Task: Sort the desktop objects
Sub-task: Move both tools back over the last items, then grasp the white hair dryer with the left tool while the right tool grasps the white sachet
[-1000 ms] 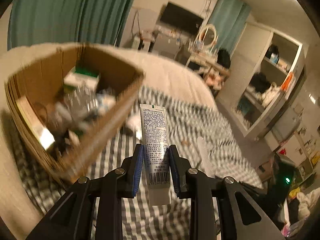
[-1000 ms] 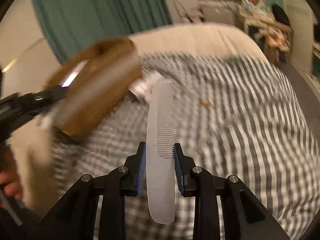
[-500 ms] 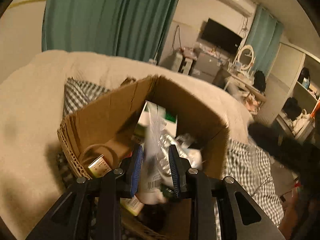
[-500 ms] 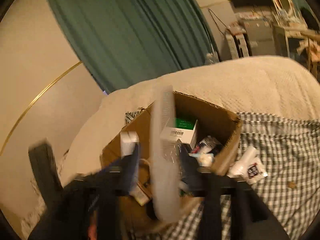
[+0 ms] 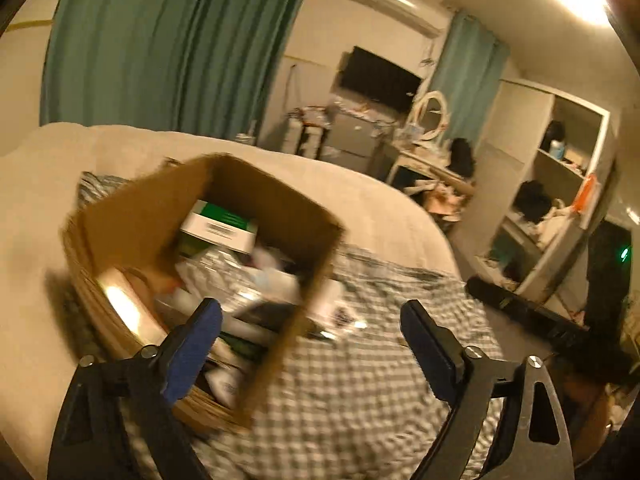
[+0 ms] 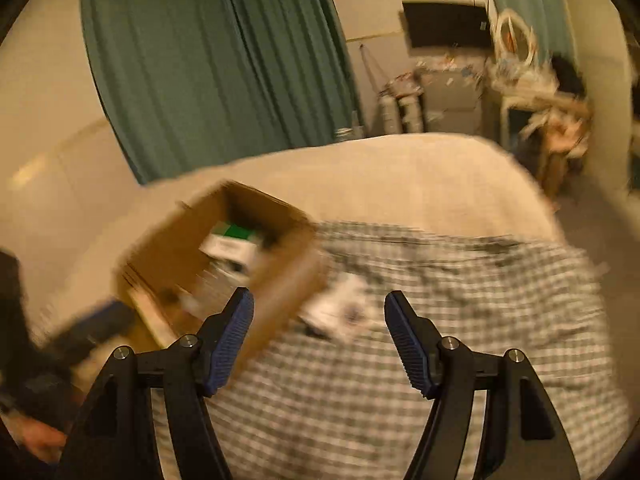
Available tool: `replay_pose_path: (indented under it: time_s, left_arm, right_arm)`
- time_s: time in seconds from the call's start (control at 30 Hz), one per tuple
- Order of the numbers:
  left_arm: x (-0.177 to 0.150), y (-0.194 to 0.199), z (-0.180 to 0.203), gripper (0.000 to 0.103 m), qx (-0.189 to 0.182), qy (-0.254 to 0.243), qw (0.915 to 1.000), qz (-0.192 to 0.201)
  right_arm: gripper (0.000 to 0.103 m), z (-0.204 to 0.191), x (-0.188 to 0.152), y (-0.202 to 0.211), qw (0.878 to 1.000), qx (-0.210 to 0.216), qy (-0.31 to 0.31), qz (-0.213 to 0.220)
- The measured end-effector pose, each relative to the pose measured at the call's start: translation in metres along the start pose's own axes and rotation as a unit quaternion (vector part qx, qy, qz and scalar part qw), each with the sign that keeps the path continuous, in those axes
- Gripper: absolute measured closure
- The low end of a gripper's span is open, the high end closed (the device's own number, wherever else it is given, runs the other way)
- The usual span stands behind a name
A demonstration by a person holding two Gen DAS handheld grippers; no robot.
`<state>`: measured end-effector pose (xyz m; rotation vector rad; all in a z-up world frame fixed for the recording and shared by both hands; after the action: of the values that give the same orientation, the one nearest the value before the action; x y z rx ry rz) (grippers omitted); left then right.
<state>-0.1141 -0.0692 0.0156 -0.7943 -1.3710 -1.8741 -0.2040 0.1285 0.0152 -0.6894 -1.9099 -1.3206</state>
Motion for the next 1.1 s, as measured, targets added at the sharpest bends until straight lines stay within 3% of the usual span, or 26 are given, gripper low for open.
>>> replay_pose_path:
  time_s: [0.07, 0.17, 0.27, 0.37, 0.4, 0.47, 0.67, 0.77, 0.83, 0.93, 0.97, 1.03, 1.1]
  left_arm:
    - [-0.013, -0.006, 0.022, 0.002, -0.017, -0.003, 0.9999, 0.001]
    - [-0.036, -0.031, 0.052, 0.002, -0.041, -0.033, 0.9979, -0.038]
    - [-0.052, -0.067, 0.069, 0.002, -0.017, -0.045, 0.9961, -0.074]
    - [-0.062, -0.099, 0.07, 0.002, 0.004, -0.017, 0.9949, -0.099]
    - [-0.064, -0.111, 0.066, 0.002, 0.029, -0.005, 0.9944, -0.102]
    - [-0.069, -0.133, 0.062, 0.002, 0.075, 0.008, 0.9919, -0.102]
    - [-0.072, -0.193, 0.054, 0.002, 0.119, 0.063, 0.9889, -0.063]
    - [-0.075, -0.224, 0.036, 0.002, 0.132, 0.111, 0.9829, -0.066]
    - [-0.072, -0.238, 0.032, 0.002, 0.15, 0.11, 0.9809, -0.057]
    - [-0.065, -0.253, 0.038, 0.002, 0.145, 0.085, 0.9843, -0.055]
    - [-0.063, -0.257, 0.04, 0.007, 0.142, 0.079, 0.9851, -0.057]
    - [-0.062, -0.265, 0.041, 0.043, 0.159, 0.061, 0.983, -0.067]
    - [-0.064, -0.267, 0.043, 0.048, 0.158, 0.05, 0.9832, -0.076]
  right_arm:
    - [0.035, 0.012, -0.02, 0.011, 0.999, -0.019, 0.026, 0.009]
    - [0.035, 0.034, -0.05, 0.014, 0.998, -0.041, 0.044, 0.01]
    - [0.035, 0.055, -0.057, -0.005, 0.999, -0.034, 0.028, -0.011]
    - [0.035, 0.074, -0.061, -0.022, 1.0, 0.015, -0.02, -0.011]
    - [0.034, 0.076, -0.064, -0.027, 0.999, 0.021, -0.026, -0.014]
    - [0.032, 0.084, -0.075, -0.037, 0.999, 0.018, -0.029, -0.027]
    - [0.032, 0.111, -0.094, -0.052, 0.996, 0.028, -0.07, -0.048]
    - [0.032, 0.119, -0.093, -0.051, 0.995, 0.033, -0.083, -0.046]
    - [0.032, 0.123, -0.093, -0.053, 0.995, 0.034, -0.088, -0.046]
    - [0.032, 0.133, -0.094, -0.06, 0.992, 0.039, -0.11, -0.048]
    - [0.032, 0.136, -0.096, -0.064, 0.991, 0.041, -0.118, -0.051]
    - [0.032, 0.143, -0.099, -0.073, 0.989, 0.036, -0.129, -0.056]
    - [0.032, 0.146, -0.1, -0.081, 0.99, 0.026, -0.131, -0.054]
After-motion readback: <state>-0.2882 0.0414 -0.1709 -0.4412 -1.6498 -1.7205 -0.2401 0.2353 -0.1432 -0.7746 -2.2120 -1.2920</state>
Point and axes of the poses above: each gripper's, at about its wrist camera, not at the fingertips, and y roughly against the way its jaws point, z to its right, x to its top, the point moved 3 cm from there along -y, roughly the way its jaws point, and after that the axes turned 4 degrees about x, right-handed, at the moved point
